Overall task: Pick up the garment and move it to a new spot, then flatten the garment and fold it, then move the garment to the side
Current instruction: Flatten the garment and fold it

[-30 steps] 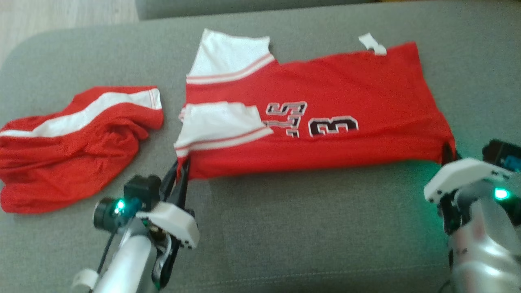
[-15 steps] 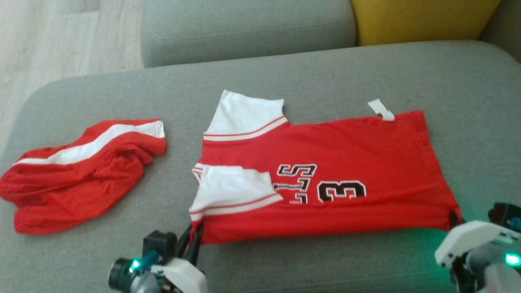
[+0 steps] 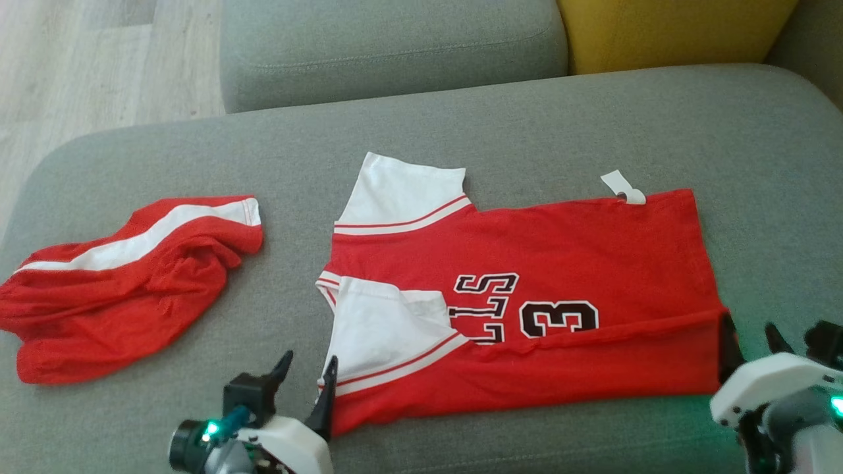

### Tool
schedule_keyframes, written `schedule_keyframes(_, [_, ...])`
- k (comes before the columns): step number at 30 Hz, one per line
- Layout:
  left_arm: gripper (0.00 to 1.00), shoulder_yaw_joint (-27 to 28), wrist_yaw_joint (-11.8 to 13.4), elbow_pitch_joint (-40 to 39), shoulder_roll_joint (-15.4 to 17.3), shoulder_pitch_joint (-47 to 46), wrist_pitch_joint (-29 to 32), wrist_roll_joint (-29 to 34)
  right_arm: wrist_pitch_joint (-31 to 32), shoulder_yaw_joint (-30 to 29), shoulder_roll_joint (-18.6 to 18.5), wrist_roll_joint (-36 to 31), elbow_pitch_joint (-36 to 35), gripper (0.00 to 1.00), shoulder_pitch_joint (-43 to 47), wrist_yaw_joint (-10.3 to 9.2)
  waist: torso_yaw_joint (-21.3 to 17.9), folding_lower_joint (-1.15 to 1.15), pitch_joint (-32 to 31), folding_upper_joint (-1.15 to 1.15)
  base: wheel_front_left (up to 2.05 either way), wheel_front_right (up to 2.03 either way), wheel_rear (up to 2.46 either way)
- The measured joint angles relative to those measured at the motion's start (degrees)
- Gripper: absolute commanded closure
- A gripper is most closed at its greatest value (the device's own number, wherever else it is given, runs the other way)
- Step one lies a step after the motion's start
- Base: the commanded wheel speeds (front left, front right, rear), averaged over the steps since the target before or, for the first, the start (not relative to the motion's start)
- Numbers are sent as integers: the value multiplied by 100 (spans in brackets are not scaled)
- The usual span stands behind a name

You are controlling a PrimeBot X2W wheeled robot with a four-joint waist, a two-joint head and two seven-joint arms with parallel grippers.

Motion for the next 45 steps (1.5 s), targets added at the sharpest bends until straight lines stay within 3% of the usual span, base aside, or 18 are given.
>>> schedule_keyframes(10, [0, 197, 41, -323, 144, -593, -137, -31, -632, 554, -2, -65, -475, 0, -315, -1, -43, 0, 320, 0, 0, 0, 0])
schedule_keyframes(15, [0, 216, -324, -402, 335, -1677, 83, 8, -757, 745, -9, -204, -671, 0, -1021, -1, -83, 0, 744, 0, 0, 0, 0])
schedule_keyframes(21, [0, 8, -933, -41, 655, -3299, 859, -51, -756, 1026, -21, -487, -717, 0, -1785, -1, -210, 0, 1362, 0, 0, 0, 0])
schedule_keyframes(24, [0, -288, -995, 371, 959, -4153, 1263, -370, -748, 1254, -26, -592, -722, 0, -2243, -1, -333, 1, 1684, 0, 0, 0, 0])
schedule_keyframes(29, [0, -1646, -1039, 623, 1653, -5071, 2091, -1516, -753, 1530, -40, -589, -717, 0, -2905, 0, -637, 1, 2139, 0, 0, 0, 0])
schedule_keyframes(34, [0, -2455, -1040, 939, 2314, -5760, 2350, -2173, -810, 1683, -44, -572, -665, 0, -3181, -1, -951, 1, 2493, 0, 0, 0, 0])
schedule_keyframes(45, [0, -3605, -1039, 1346, 2591, -6508, 2291, -3133, -912, 1794, -45, -423, -584, 0, -3364, 0, -1361, 1, 2906, 0, 0, 0, 0])
